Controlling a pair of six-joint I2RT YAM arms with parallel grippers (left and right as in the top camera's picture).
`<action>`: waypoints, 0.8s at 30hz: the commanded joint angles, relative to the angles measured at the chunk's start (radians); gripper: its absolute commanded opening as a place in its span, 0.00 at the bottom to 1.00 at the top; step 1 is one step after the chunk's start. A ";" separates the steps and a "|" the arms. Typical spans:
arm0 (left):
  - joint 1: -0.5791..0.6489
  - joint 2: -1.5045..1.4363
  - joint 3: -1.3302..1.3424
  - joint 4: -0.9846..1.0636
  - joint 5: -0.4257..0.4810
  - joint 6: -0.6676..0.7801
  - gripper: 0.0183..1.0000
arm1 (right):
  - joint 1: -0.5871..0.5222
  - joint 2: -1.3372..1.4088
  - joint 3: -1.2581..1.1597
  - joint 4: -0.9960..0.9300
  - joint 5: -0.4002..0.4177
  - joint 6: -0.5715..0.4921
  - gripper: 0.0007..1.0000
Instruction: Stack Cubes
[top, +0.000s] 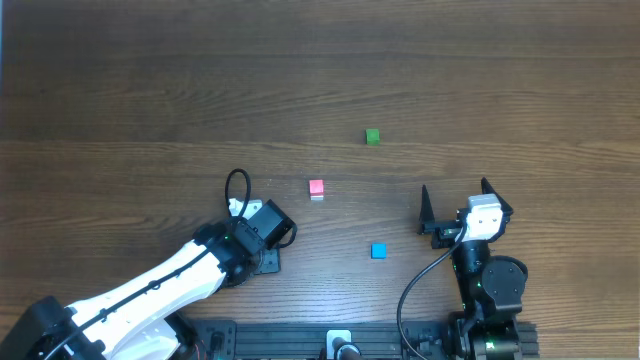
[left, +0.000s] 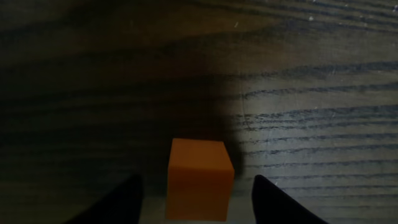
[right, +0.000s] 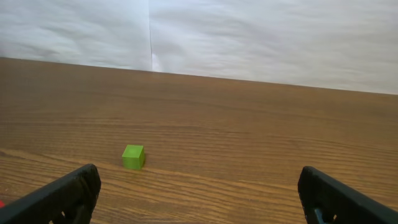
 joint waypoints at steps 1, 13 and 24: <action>0.001 0.008 -0.008 0.005 0.002 -0.015 0.52 | -0.007 -0.007 -0.009 0.003 -0.011 0.002 0.99; 0.001 0.008 -0.010 0.008 0.002 -0.015 0.31 | -0.007 -0.007 -0.009 0.003 -0.011 0.002 0.99; 0.001 0.008 -0.010 0.016 0.002 -0.015 0.18 | -0.007 -0.007 -0.009 0.003 -0.011 0.002 0.99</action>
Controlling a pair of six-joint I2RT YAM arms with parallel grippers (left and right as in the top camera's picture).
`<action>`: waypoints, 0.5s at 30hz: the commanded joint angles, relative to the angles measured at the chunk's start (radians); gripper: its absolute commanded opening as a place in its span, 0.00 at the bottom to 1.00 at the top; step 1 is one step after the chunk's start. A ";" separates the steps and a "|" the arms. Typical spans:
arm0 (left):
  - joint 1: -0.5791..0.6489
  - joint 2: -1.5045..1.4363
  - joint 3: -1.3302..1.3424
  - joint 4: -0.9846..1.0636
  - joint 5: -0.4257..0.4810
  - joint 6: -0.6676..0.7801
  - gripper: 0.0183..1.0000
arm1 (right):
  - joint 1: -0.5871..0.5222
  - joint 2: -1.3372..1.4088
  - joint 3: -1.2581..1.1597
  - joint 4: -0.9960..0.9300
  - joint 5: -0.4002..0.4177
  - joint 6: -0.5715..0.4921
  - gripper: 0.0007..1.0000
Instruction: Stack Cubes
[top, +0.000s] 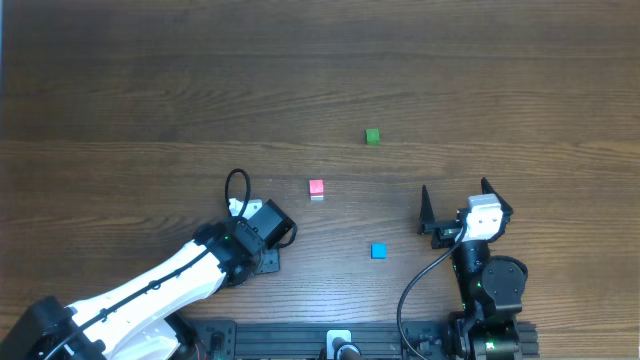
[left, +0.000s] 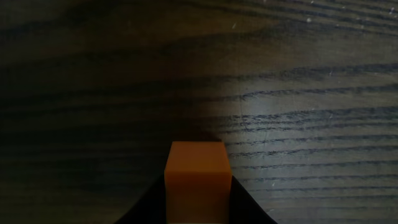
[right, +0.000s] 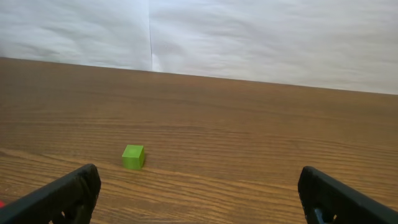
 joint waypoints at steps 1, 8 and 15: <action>0.001 0.005 -0.007 0.012 -0.001 -0.008 0.17 | -0.007 -0.007 -0.009 0.003 -0.011 0.002 0.99; 0.001 -0.028 0.187 -0.109 -0.037 -0.011 0.02 | -0.007 -0.007 -0.009 0.003 -0.011 0.002 0.99; 0.001 0.087 0.545 -0.324 -0.069 -0.011 0.02 | -0.007 -0.007 -0.009 0.003 -0.011 0.002 0.99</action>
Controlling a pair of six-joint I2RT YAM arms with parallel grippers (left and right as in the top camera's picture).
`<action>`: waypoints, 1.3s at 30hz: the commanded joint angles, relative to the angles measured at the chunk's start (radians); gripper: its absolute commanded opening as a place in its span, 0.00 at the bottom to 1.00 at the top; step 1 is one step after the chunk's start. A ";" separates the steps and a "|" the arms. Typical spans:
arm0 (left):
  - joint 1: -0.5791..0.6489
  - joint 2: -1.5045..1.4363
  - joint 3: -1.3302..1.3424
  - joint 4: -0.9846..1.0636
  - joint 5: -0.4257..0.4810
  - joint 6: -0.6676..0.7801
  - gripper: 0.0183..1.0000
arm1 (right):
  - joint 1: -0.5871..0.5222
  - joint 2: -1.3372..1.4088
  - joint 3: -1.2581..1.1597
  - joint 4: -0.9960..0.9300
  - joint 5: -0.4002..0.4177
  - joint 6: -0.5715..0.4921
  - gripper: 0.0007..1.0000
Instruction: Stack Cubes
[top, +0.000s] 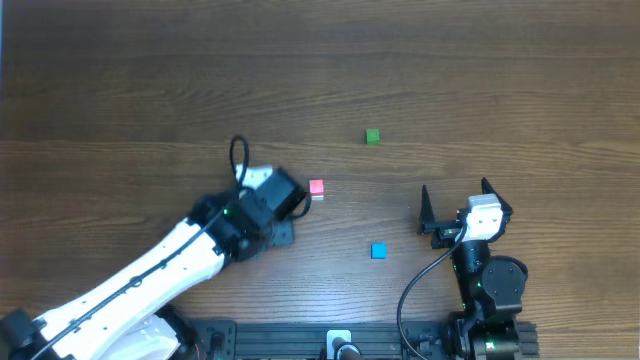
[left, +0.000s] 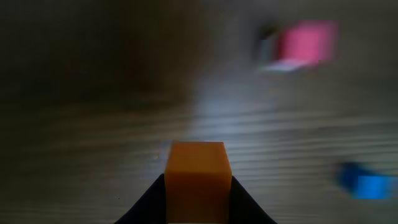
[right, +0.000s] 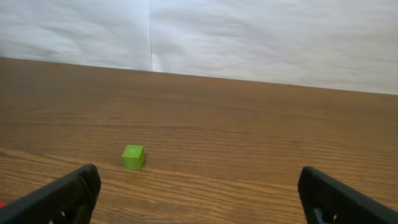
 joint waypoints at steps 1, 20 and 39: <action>0.001 0.109 0.230 -0.085 -0.044 -0.008 0.02 | -0.007 -0.007 -0.009 0.003 -0.011 0.003 0.99; 0.001 0.492 0.561 -0.088 -0.026 0.004 0.02 | -0.007 -0.007 -0.009 0.003 -0.011 0.003 0.99; 0.013 0.601 0.586 -0.093 0.006 0.008 0.02 | -0.007 -0.007 -0.009 0.003 -0.011 0.003 0.99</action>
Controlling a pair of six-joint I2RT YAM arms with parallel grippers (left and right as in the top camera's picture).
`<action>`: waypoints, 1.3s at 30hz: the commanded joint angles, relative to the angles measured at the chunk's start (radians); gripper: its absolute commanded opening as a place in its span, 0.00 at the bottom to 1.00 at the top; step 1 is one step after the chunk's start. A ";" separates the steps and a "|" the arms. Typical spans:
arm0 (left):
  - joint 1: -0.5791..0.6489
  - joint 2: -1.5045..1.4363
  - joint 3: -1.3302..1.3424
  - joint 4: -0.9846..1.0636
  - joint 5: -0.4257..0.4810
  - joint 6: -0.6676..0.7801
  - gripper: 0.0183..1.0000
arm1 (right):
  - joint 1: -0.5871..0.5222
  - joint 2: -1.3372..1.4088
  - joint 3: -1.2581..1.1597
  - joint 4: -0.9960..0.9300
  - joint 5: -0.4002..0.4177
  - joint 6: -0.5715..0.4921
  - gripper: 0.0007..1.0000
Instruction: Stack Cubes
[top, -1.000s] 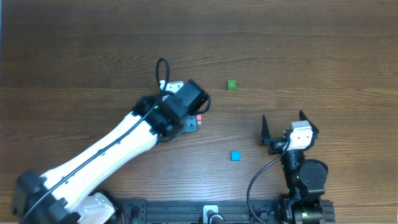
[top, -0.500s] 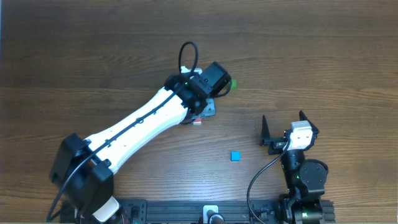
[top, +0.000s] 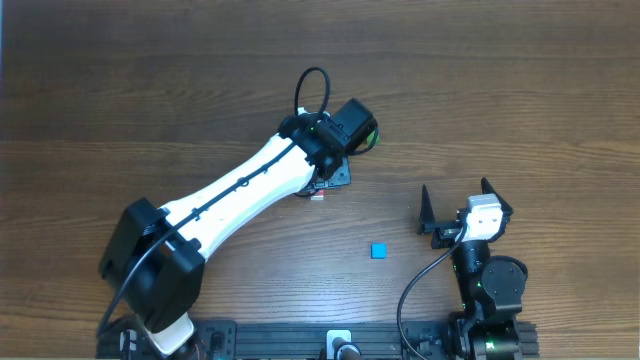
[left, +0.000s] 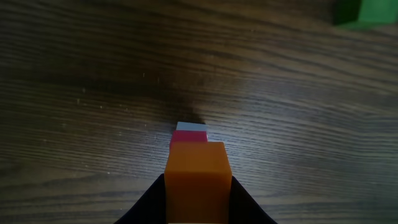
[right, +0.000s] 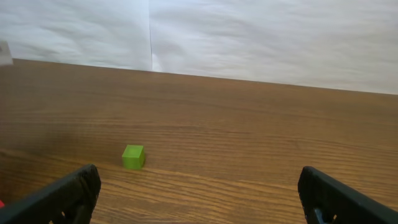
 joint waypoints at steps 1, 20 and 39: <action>0.014 0.033 0.019 -0.004 0.025 0.008 0.02 | -0.007 -0.007 -0.009 0.003 -0.011 0.002 0.99; 0.013 0.048 0.019 -0.033 0.044 0.008 0.02 | -0.007 -0.007 -0.009 0.003 -0.011 0.002 0.99; 0.013 0.076 0.019 -0.028 0.047 0.008 0.02 | -0.007 -0.007 -0.009 0.003 -0.011 0.002 0.99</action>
